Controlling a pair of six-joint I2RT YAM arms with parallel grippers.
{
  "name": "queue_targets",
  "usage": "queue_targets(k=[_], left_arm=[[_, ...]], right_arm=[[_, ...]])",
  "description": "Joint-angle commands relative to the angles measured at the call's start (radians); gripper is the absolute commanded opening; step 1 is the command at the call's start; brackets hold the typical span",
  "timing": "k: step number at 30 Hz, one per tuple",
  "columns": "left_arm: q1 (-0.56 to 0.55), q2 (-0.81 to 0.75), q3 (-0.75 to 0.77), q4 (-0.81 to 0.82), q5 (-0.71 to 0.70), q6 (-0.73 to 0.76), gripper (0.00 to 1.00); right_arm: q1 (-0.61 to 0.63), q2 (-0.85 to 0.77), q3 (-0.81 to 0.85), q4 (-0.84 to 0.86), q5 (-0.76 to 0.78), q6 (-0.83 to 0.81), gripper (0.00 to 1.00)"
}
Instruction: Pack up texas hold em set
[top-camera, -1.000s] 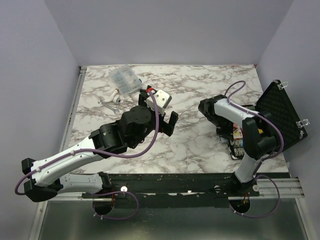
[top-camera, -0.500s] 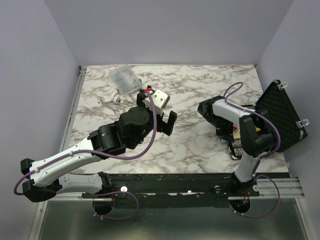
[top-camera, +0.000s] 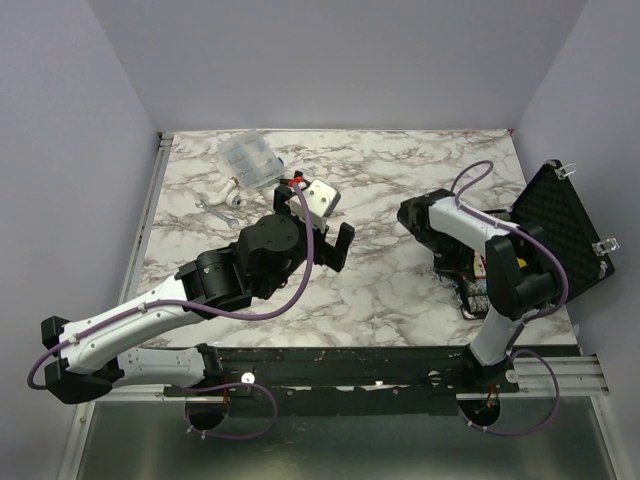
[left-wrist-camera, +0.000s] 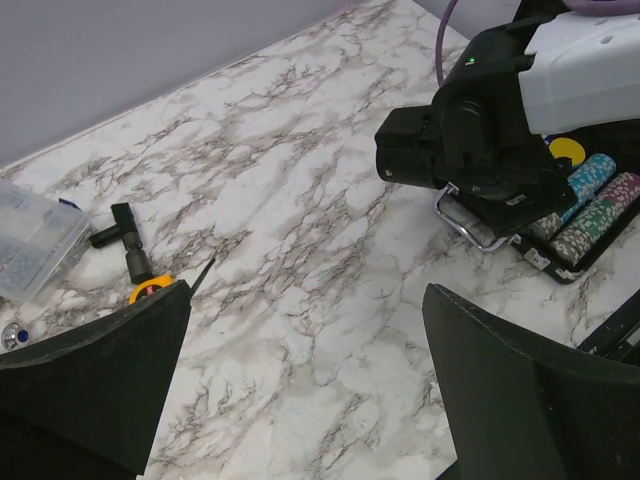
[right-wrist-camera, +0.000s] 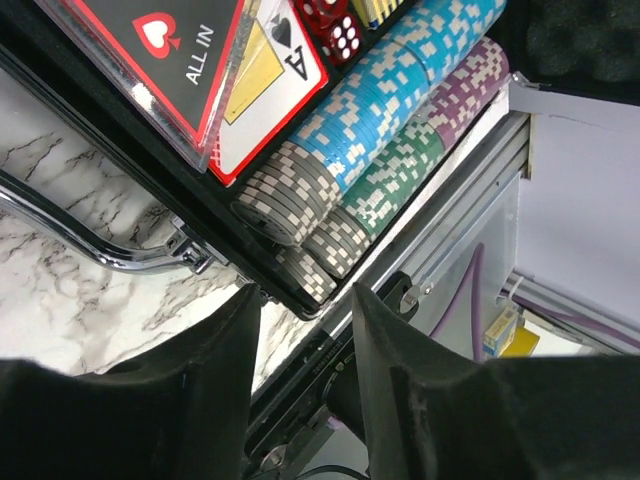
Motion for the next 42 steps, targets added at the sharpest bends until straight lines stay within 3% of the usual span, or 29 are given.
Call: queue_targets(k=[1, 6, 12, 23, 30, 42], left_arm=[[-0.005, -0.004, -0.006, 0.013, -0.024, 0.008, 0.98], [-0.005, 0.003, -0.005, 0.01, -0.027, 0.006, 0.98], [-0.004, 0.007, -0.005, 0.012, -0.026, 0.003, 0.98], [0.003, -0.013, -0.01, 0.014, -0.02, -0.006, 0.98], [0.002, -0.019, -0.01, 0.013, -0.022, -0.006, 0.99], [0.003, -0.015, -0.009, 0.013, -0.01, -0.008, 0.98]], right_arm=[[0.005, -0.092, 0.046, -0.042, 0.061, 0.057, 0.52], [0.0, -0.23, 0.075, 0.018, 0.119, 0.063, 0.74], [-0.036, -0.37, 0.176, 0.124, 0.31, -0.016, 0.79], [-0.235, -0.375, 0.295, 0.447, 0.549, -0.474, 0.89], [-0.324, -0.359, 0.252, 0.603, 0.556, -0.633, 0.93], [-0.462, -0.322, 0.247, 0.591, 0.477, -0.607, 1.0]])
